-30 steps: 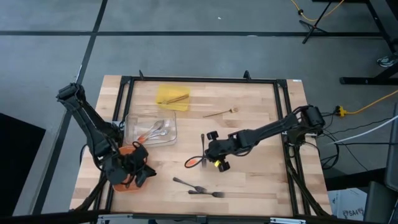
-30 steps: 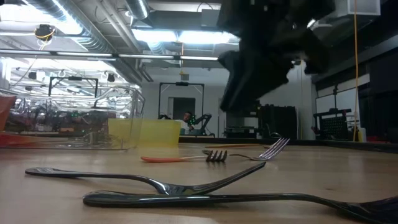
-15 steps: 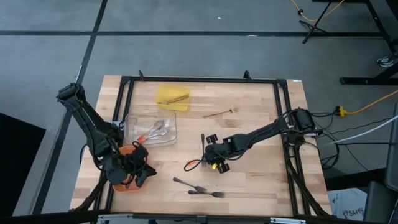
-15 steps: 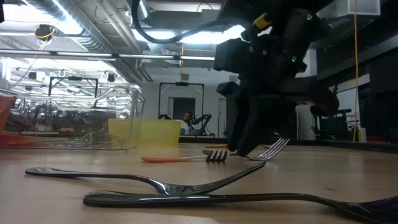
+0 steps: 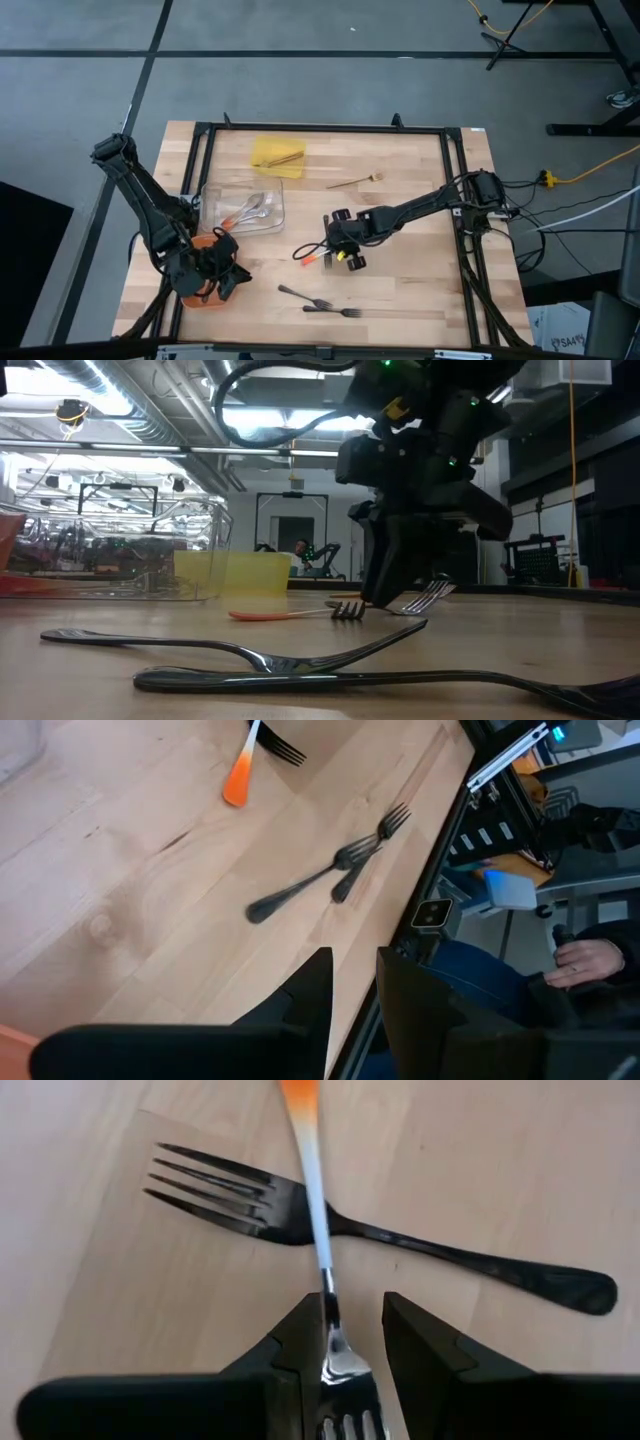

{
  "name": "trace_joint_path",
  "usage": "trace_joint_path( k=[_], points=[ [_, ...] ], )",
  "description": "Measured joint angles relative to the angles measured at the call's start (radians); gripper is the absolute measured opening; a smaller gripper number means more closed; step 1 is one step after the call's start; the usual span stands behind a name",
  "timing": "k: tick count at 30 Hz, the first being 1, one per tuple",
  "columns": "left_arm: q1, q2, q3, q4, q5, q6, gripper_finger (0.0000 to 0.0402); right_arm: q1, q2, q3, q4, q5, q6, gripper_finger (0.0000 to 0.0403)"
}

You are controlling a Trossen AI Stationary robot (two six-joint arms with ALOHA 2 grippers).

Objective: Sort silverware by color (type)
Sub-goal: Put the orange fork into the transparent bin

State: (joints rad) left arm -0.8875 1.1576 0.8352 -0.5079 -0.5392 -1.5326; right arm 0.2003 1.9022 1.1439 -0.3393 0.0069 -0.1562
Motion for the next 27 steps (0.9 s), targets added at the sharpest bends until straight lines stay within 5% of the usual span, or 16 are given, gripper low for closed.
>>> trace_joint_path(
  k=[15,27],
  points=[
    [0.0,0.0,0.0,-0.005,0.0,0.0,0.0075,0.002,0.037,0.002,0.009,-0.008,-0.005,0.0094],
    [0.0,0.001,0.001,-0.007,-0.053,0.0,0.0075,0.002,0.045,0.002,0.01,-0.011,-0.005,0.0005]
  ],
)
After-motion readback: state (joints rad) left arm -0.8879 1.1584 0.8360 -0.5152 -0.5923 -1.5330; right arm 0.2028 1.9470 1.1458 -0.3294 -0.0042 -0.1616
